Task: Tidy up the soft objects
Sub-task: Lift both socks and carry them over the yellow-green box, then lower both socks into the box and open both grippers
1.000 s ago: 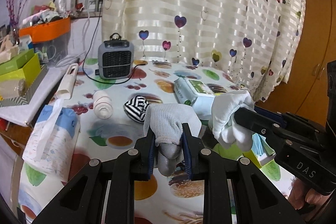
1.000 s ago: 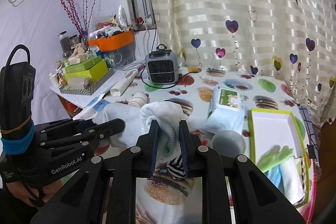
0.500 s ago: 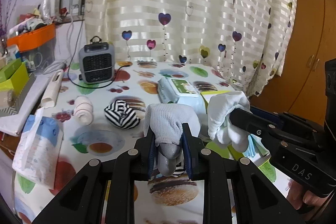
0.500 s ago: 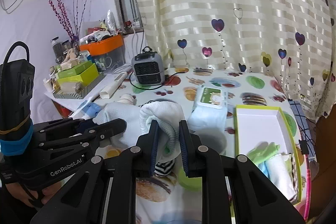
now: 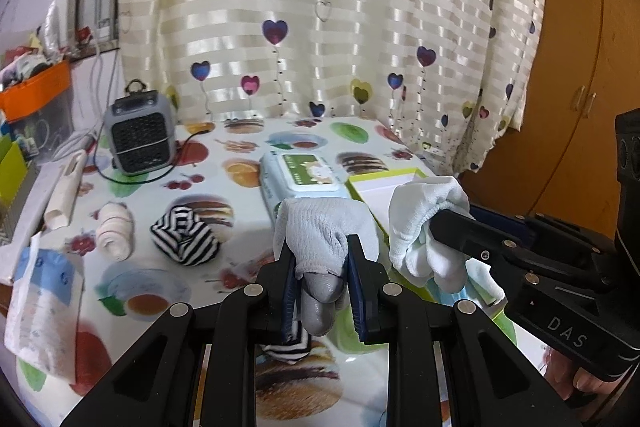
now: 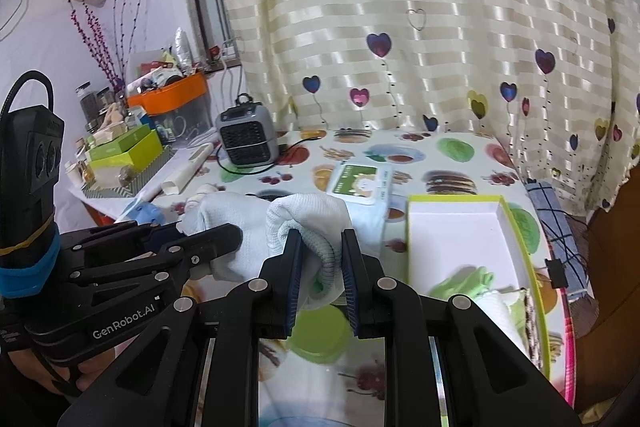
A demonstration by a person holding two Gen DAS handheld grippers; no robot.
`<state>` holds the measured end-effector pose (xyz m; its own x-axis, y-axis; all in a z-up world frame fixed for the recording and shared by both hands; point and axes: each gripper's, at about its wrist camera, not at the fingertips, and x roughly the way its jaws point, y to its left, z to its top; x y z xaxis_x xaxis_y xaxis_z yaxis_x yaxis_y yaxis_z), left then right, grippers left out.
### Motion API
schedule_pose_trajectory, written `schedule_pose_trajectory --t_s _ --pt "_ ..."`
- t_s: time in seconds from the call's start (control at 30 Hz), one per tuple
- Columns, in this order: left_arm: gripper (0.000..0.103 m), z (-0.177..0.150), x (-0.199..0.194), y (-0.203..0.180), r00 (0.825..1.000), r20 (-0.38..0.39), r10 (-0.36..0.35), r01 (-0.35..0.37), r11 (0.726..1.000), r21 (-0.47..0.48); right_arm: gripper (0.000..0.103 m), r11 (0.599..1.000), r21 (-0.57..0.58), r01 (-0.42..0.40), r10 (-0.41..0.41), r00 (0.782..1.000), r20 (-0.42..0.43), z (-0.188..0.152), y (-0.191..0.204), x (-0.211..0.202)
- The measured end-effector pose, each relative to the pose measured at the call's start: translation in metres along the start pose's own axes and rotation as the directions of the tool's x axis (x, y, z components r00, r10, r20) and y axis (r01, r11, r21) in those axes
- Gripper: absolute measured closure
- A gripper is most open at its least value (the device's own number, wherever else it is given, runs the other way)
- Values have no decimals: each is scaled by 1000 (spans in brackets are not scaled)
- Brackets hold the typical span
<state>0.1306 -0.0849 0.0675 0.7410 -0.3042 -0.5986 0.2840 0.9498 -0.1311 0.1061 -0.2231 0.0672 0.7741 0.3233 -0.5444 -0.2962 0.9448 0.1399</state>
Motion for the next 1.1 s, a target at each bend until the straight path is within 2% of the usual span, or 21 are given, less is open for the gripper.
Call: schedule_pose_trajectory --t_s 0.27,0.63,0.87,1.1 --pt "82 8 29 -20 999 -29 -41 42 999 27 83 999 43 29 -29 1000 -8 -2 -32 5" --pt "82 21 67 -46 993 -61 -106 109 993 51 83 986 118 119 -118 993 -8 0 -90 7" --pt "82 28 92 -62 988 -89 -128 134 989 58 83 973 166 158 -158 987 -12 1 -126 11" --pt "81 30 120 -78 982 -134 -134 144 987 69 83 962 212 170 -164 985 -46 -5 -153 28"
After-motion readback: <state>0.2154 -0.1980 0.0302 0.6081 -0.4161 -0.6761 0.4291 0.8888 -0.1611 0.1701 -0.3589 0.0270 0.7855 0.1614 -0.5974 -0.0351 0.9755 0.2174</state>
